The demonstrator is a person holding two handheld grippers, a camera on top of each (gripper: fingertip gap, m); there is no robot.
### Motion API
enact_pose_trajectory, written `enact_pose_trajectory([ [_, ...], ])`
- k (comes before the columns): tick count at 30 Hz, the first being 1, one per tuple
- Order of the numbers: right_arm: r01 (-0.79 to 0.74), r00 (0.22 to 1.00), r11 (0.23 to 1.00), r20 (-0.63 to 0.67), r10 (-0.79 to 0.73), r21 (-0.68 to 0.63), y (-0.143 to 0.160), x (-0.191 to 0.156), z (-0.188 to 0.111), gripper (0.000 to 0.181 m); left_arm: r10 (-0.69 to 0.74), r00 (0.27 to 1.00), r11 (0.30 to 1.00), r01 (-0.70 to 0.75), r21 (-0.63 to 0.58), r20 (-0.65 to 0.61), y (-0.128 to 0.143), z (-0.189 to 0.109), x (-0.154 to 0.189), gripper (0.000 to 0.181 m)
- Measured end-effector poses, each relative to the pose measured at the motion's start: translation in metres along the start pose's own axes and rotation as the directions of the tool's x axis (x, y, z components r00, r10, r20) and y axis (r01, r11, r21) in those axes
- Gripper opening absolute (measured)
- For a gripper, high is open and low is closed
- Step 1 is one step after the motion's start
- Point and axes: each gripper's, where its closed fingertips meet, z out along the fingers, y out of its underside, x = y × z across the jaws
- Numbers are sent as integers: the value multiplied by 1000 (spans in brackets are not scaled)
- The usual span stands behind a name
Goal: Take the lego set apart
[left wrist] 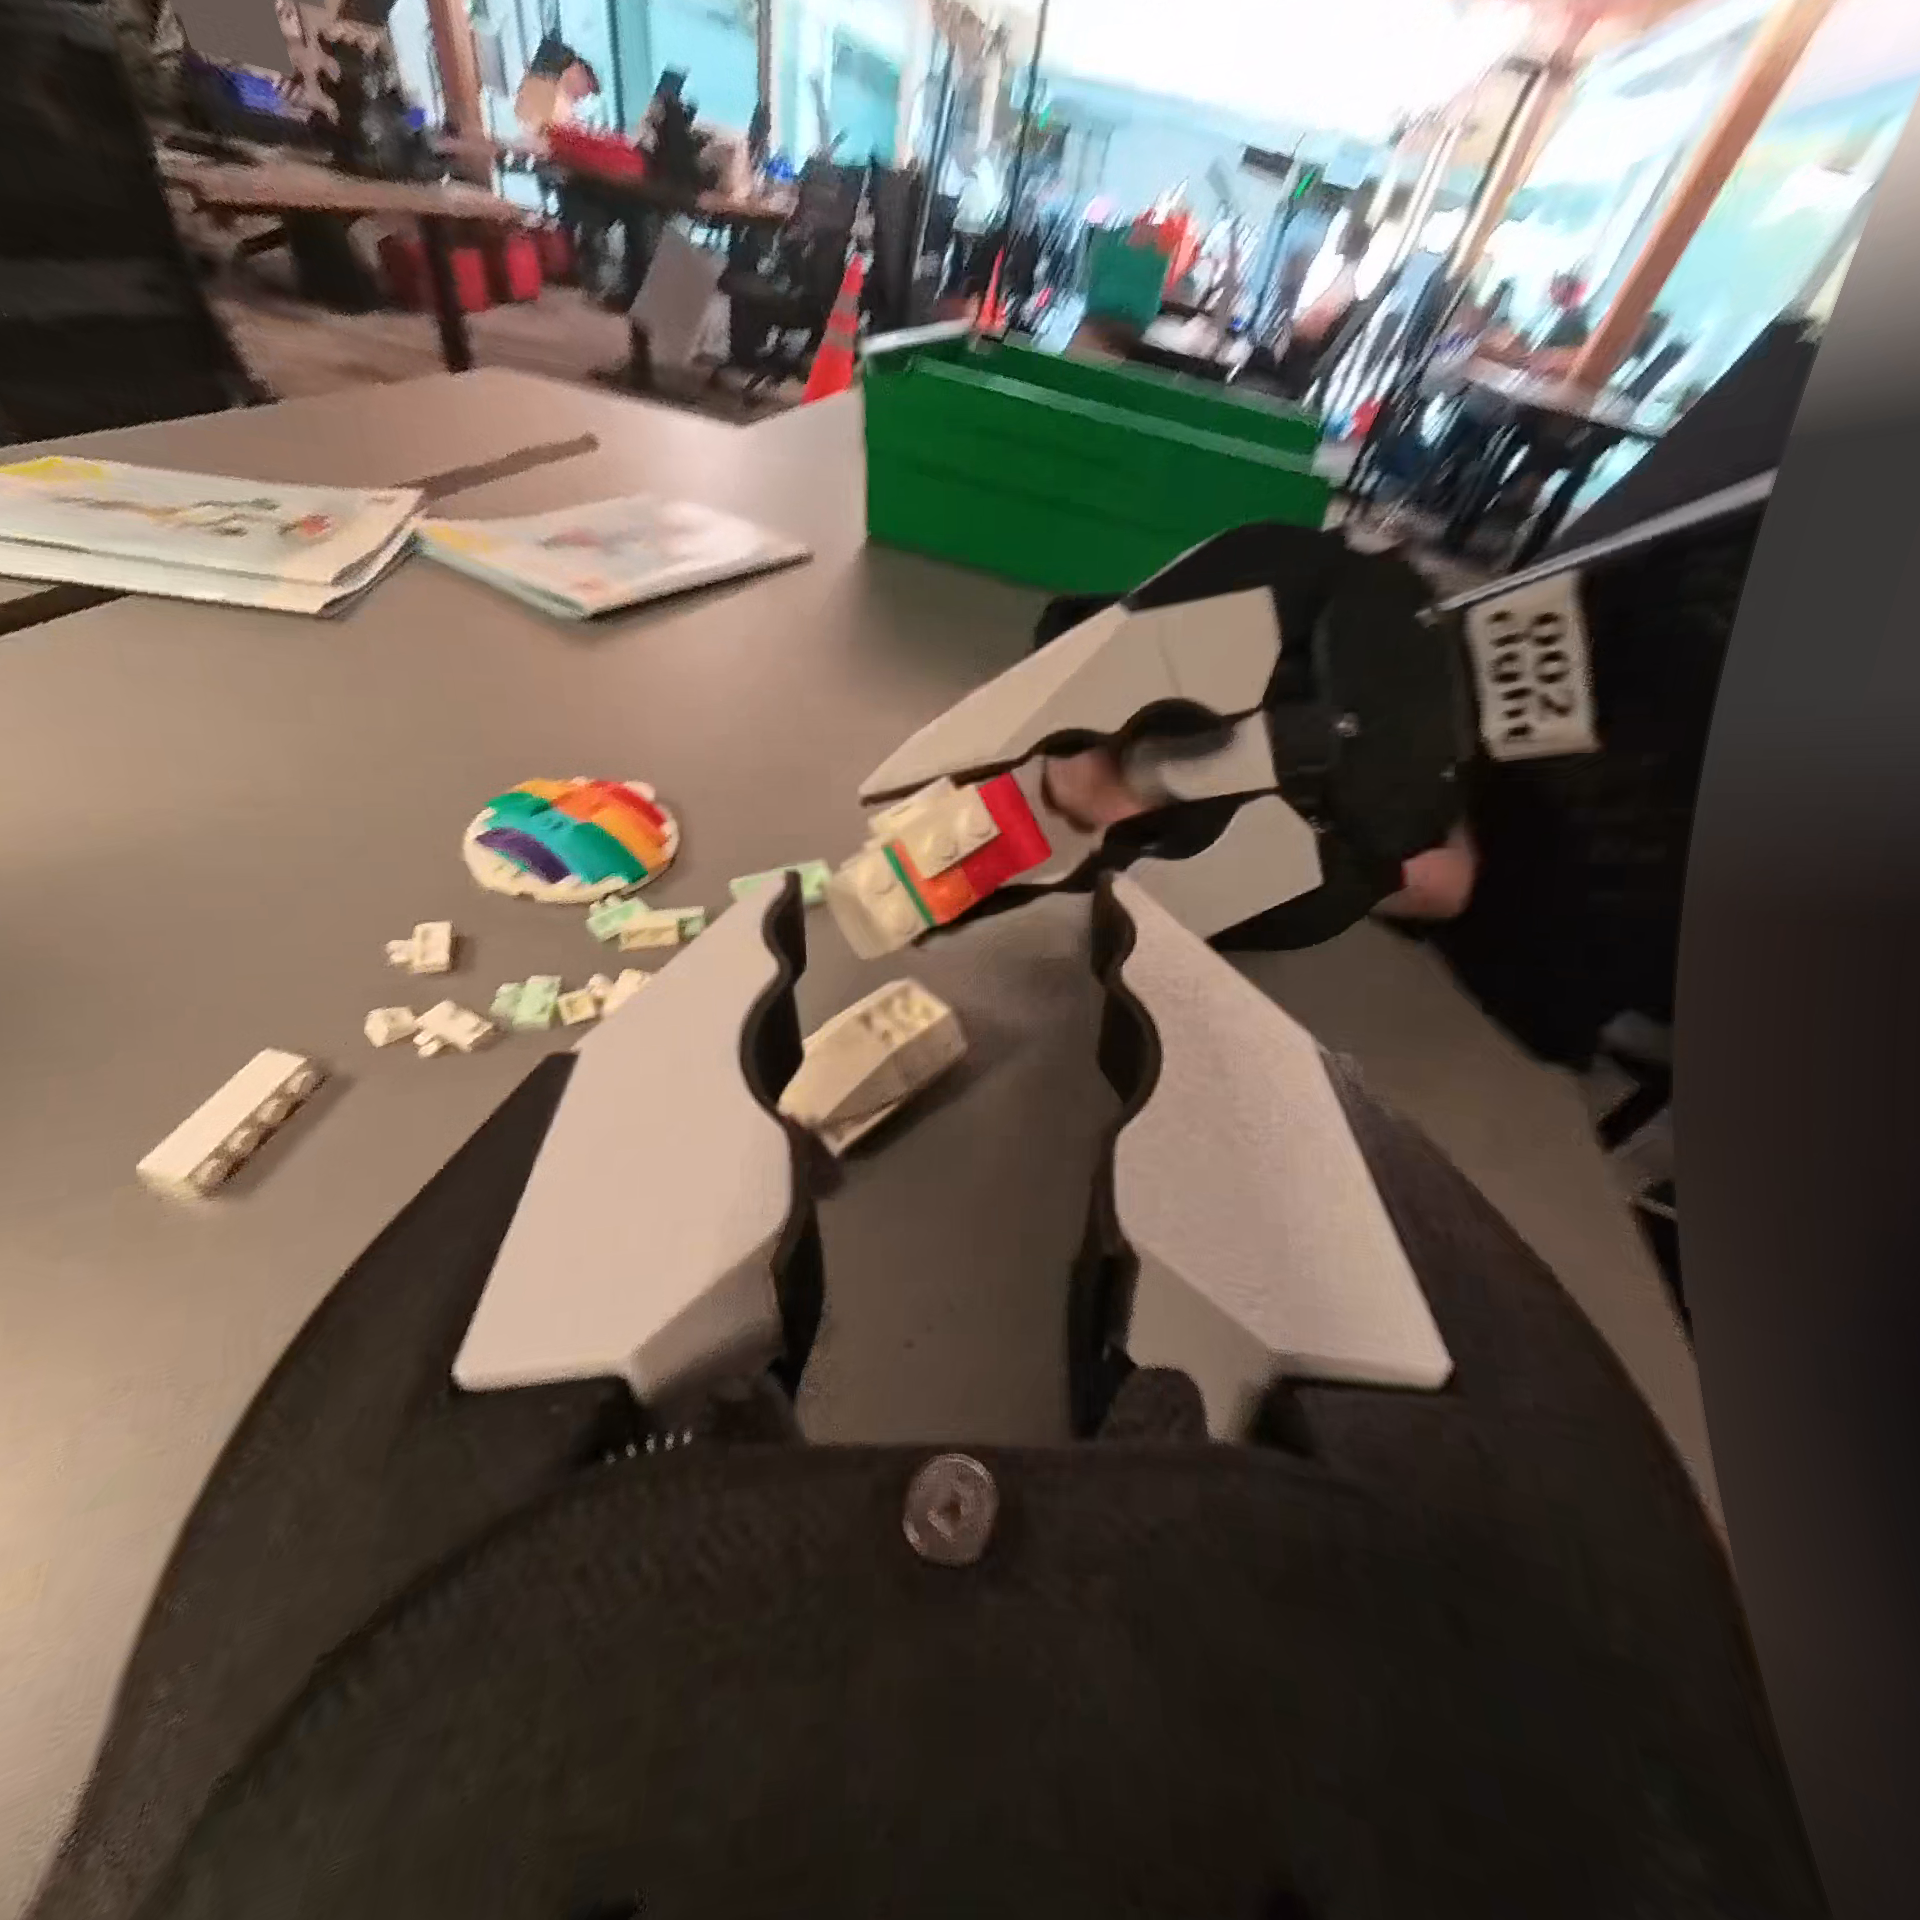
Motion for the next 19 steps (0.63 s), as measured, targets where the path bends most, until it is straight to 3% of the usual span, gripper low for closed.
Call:
enact_pose_trajectory([
  [2, -272, 960, 957, 91, 263, 101, -12, 4, -4, 23, -52, 997, 996, 55, 65, -55, -10, -5, 3, 54],
  [4, -585, 803, 793, 260, 537, 168, -25, 9, -10, 23, -105, 988, 986, 118, 114, -116, -18, -9, 6, 50],
  [6, -759, 641, 627, 381, 667, 179, -32, 17, -16, 22, -137, 978, 975, 161, 153, -156, -24, -12, 8, 47],
  [12, -864, 481, 488, 488, 728, 122, -33, 12, -16, 22, -124, 969, 971, 163, 173, -215, -25, -12, 17, 35],
  [15, -884, 444, 455, 499, 744, 109, -30, 12, -15, 22, -108, 968, 976, 147, 163, -228, -25, -12, 21, 24],
  [19, -891, 426, 443, 506, 750, 94, -29, 12, -15, 22, -82, 975, 966, 129, 225, -208, -33, -17, 19, 27],
])
